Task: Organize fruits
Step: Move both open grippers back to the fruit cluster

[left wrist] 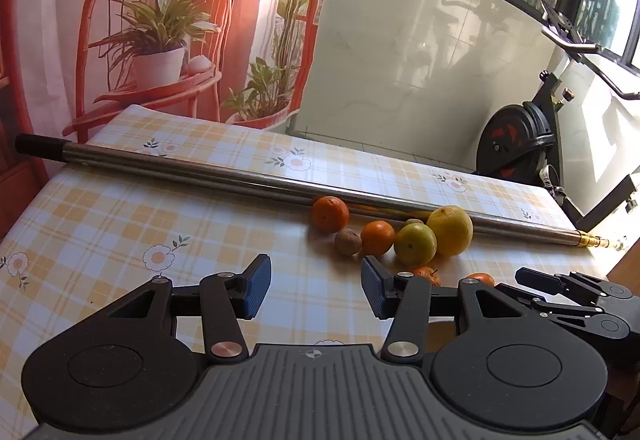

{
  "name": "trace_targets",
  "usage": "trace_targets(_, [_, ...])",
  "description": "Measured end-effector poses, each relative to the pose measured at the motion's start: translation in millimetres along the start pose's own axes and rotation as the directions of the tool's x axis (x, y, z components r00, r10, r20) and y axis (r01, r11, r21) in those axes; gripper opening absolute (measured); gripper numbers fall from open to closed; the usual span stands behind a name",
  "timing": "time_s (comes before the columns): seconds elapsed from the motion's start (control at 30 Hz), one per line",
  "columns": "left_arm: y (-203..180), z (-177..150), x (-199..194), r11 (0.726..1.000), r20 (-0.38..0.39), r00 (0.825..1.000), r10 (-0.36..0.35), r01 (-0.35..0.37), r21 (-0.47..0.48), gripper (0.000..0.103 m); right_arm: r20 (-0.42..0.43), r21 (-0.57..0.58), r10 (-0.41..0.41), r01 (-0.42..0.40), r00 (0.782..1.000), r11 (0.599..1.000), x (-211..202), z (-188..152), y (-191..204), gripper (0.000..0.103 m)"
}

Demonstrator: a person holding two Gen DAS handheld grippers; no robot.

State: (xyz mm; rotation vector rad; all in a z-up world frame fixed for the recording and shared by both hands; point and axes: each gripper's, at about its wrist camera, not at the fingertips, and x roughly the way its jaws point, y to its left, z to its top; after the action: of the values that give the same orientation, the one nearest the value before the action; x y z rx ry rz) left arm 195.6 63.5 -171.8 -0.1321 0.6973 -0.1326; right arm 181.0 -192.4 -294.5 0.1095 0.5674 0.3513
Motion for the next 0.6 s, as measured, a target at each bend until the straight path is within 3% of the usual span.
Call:
trace_targets(0.3, [-7, -2, 18, 1.0, -0.029, 1.0, -0.006, 0.006, 0.012, 0.052, -0.044, -0.06, 0.03, -0.032, 0.999, 0.998, 43, -2, 2, 0.048])
trace_targets(0.6, [-6, -1, 31, 1.0, -0.06, 0.998, -0.014, 0.013, -0.011, 0.052, -0.107, -0.033, 0.055, -0.059, 0.993, 0.998, 56, -4, -3, 0.035])
